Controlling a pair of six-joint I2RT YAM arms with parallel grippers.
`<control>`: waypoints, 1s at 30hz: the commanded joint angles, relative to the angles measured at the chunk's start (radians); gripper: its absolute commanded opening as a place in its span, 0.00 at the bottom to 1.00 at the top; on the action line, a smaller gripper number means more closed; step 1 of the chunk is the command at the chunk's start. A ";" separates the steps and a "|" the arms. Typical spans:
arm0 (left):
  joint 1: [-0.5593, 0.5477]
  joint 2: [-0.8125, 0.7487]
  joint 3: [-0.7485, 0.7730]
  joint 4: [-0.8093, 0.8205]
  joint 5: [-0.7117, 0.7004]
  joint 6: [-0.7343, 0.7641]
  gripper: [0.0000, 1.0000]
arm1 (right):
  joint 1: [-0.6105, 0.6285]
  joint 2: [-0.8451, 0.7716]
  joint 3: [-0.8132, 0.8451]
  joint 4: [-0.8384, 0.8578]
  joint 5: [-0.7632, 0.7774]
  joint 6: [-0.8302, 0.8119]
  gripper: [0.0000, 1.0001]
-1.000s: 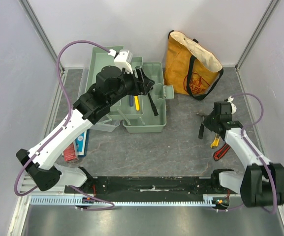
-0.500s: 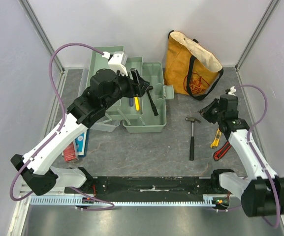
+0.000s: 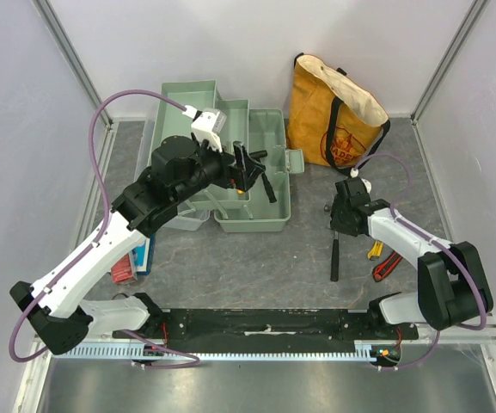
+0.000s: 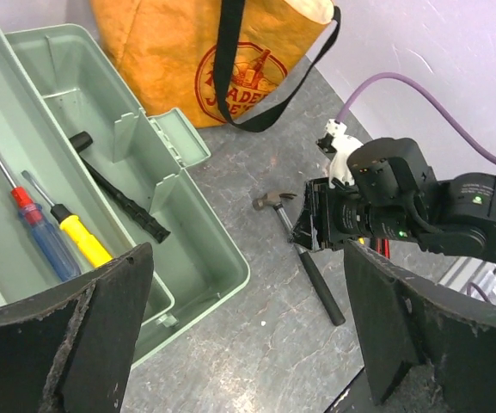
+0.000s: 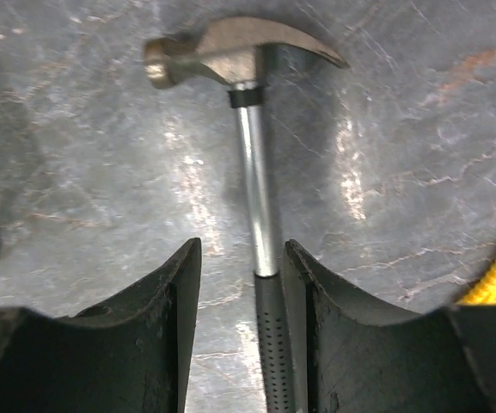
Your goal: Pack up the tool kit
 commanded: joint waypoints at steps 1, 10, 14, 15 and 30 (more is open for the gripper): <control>0.005 -0.033 -0.011 0.066 0.074 0.068 0.96 | 0.010 -0.004 -0.032 -0.024 0.089 -0.012 0.49; 0.003 -0.019 -0.013 0.067 0.085 0.075 0.96 | 0.016 0.041 -0.093 -0.058 0.019 0.003 0.44; 0.005 -0.005 -0.011 0.069 0.117 0.071 0.96 | 0.019 0.073 -0.101 -0.061 -0.036 0.008 0.26; 0.005 -0.001 -0.006 0.070 0.123 0.071 0.96 | 0.022 0.085 -0.101 -0.058 -0.050 0.005 0.12; 0.005 0.036 -0.005 0.056 0.221 0.062 0.93 | -0.042 0.021 -0.066 0.192 -0.604 0.230 0.00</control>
